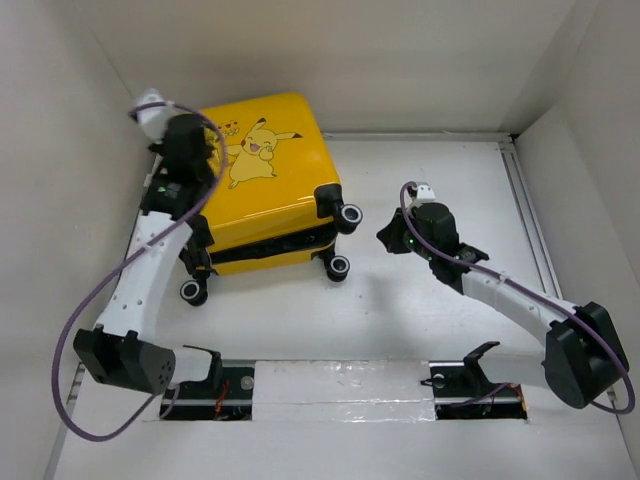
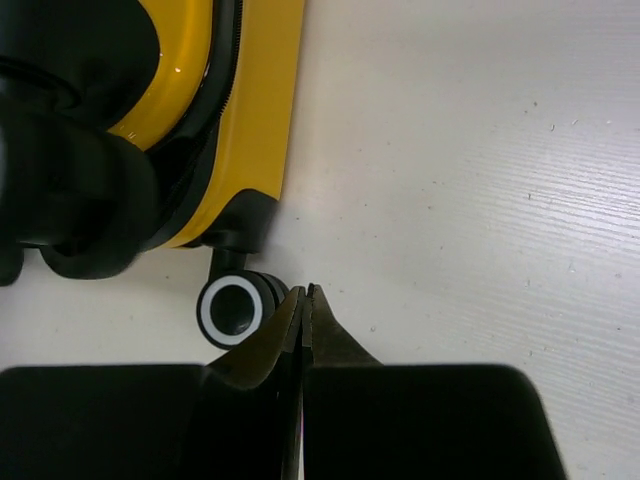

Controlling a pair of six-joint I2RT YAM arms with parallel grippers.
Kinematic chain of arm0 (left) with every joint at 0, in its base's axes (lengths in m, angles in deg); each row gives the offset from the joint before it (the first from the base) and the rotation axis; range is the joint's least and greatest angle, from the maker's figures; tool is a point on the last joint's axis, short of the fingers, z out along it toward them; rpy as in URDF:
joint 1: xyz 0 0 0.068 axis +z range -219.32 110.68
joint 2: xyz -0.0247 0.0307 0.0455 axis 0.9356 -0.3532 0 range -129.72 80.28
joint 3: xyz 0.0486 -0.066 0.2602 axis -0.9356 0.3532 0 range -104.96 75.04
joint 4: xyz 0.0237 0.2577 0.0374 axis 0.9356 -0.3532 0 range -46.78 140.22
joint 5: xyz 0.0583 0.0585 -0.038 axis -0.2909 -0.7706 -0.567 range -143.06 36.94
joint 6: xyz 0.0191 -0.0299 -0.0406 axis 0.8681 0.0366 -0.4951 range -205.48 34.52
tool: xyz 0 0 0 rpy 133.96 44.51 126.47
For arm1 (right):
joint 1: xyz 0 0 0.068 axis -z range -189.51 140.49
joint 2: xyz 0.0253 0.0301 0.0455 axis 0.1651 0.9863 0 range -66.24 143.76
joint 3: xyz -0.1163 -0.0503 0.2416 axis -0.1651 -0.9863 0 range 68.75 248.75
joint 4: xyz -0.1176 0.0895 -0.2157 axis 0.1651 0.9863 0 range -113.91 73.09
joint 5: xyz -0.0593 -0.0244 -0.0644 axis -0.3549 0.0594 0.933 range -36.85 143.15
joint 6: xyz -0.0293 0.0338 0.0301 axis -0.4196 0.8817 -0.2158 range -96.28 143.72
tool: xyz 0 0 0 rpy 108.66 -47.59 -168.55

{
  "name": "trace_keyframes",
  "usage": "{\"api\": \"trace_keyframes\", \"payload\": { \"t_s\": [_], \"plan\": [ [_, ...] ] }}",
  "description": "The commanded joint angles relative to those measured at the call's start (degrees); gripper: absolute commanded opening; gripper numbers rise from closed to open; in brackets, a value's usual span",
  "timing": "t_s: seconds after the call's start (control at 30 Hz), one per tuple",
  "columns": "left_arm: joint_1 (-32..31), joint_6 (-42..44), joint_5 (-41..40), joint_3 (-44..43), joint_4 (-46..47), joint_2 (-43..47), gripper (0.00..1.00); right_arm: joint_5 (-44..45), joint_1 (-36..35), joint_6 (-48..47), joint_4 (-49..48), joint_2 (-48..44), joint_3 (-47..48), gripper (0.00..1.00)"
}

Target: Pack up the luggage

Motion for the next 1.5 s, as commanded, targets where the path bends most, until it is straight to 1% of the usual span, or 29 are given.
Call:
{"api": "trace_keyframes", "payload": {
  "t_s": [0.0, 0.03, 0.07, 0.13, 0.17, 0.23, 0.27, 0.37, 0.47, 0.5, 0.53, 0.6, 0.7, 0.77, 0.83, 0.93, 0.97, 1.03, 1.07, 1.1, 1.17, 1.2, 1.27, 1.3, 1.33, 1.37, 1.4, 1.43, 1.47],
  "plan": [
    [15.3, -10.2, 20.5, -2.7, 2.1, 0.3, 0.05, 1.8, 0.5, 0.5, -2.8, -2.2, -0.7, 0.00],
    [23.0, -11.6, 24.1, -1.3, 2.1, -0.2, 0.02, 1.8, 0.5, 0.5, -2.8, -2.3, -0.7, 0.00],
    [26.4, -13.5, 25.7, 0.1, 2.7, -0.9, 0.00, 1.8, 0.5, -0.1, -2.8, -2.3, -0.7, 0.00],
    [31.8, -15.4, 28.8, 4.1, 4.6, -1.5, 0.00, 1.8, 0.5, -0.1, -2.8, -2.3, -0.7, 0.00],
    [35.9, -16.4, 32.7, 9.0, 5.9, -1.5, 0.00, 1.8, 0.5, -0.1, -3.3, -2.3, -0.7, 0.00],
    [38.5, -18.7, 34.9, 13.6, 9.6, -2.1, 0.00, 1.8, 0.5, -0.1, -3.3, -2.8, -0.7, 0.00],
    [39.2, -18.7, 34.9, 17.2, 10.7, -3.7, 0.00, 1.8, 0.5, -0.1, -3.3, -2.8, -0.7, 0.00],
    [39.2, -19.3, 33.2, 21.3, 12.1, -7.2, 0.00, 2.3, 1.0, 0.5, -3.3, -2.8, -0.7, 0.00],
    [39.2, -20.6, 33.2, 24.8, 14.1, -9.3, 0.00, 2.3, 1.0, 0.5, -3.3, -2.8, -0.7, 0.00],
    [39.2, -21.7, 34.5, 27.6, 15.1, -10.0, 0.00, 2.3, 1.0, 0.5, -3.3, -2.8, -0.7, 0.00],
    [38.4, -22.3, 35.4, 29.3, 17.6, -10.0, 0.00, 2.3, 1.5, 1.0, -3.3, -2.8, -1.2, 0.00],
    [35.9, -23.7, 36.0, 33.1, 19.1, -10.0, 0.00, 2.3, 1.5, 1.0, -3.3, -3.4, -1.2, 0.00],
    [32.3, -26.1, 36.7, 35.9, 20.3, -8.8, 0.00, 3.0, 1.5, 1.0, -3.3, -5.1, -1.8, 0.00],
    [28.5, -27.2, 37.3, 39.7, 21.0, -5.9, 0.00, 3.6, 2.1, 1.0, -3.3, -5.9, -2.3, 0.00],
    [24.3, -29.3, 38.6, 45.6, 23.4, -1.6, 0.00, 3.6, 2.7, 1.0, -2.8, -7.4, -2.3, 0.00],
    [19.1, -33.2, 39.3, 51.7, 27.2, 2.6, 0.00, 4.2, 3.3, 1.0, -2.1, -9.0, -2.3, 0.00],
    [15.0, -34.3, 39.3, 54.6, 27.8, 4.8, 0.00, 4.8, 3.8, 1.0, -1.6, -9.0, -2.3, 0.00],
    [9.0, -36.4, 38.2, 56.8, 29.1, 6.4, 0.00, 5.4, 4.4, 1.0, -0.3, -9.6, -2.3, 0.00],
    [2.4, -38.8, 37.6, 58.2, 29.1, 7.6, 0.00, 5.4, 5.1, 1.0, 0.7, -10.9, -2.3, 0.00],
    [-1.6, -40.1, 35.4, 58.7, 29.1, 7.6, 0.00, 6.3, 5.8, 1.5, 1.3, -11.4, -2.8, 0.00],
    [-8.8, -42.5, 33.1, 58.7, 29.7, 8.5, 0.00, 7.7, 6.5, 2.1, 2.0, -13.8, -3.4, 0.00],
    [-16.3, -44.3, 30.9, 57.7, 29.7, 8.5, 0.00, 7.7, 6.5, 2.1, 2.1, -14.6, -3.4, 0.00],
    [-23.2, -44.3, 28.1, 54.7, 27.2, 7.2, 0.00, 8.5, 8.0, 2.1, 2.6, -16.0, -4.1, 0.02],
    [-30.3, -43.8, 25.3, 50.0, 24.5, 6.5, 0.00, 9.1, 8.5, 2.1, 3.2, -16.8, -4.1, 0.03],
    [-34.1, -43.3, 17.0, 47.2, 21.0, 6.5, 0.00, 9.1, 9.4, 2.7, 3.2, -16.8, -4.1, 0.05],
    [-37.7, -43.3, 11.2, 44.3, 11.3, 6.5, 0.00, 9.1, 9.4, 2.7, 3.2, -16.8, -4.1, 0.06],
    [-41.3, -44.6, 4.8, 41.3, 5.2, 6.5, 0.00, 9.1, 10.1, 2.7, 3.2, -16.8, -4.1, 0.06],
    [-48.3, -46.9, -7.9, 35.9, -1.0, 7.7, 0.00, 9.1, 10.1, 3.6, 3.2, -16.0, -4.1, 0.08],
    [-51.3, -49.7, -13.4, 33.5, -12.5, 8.3, 0.00, 8.2, 10.9, 3.6, 3.2, -15.4, -4.1, 0.09]
  ]
}}
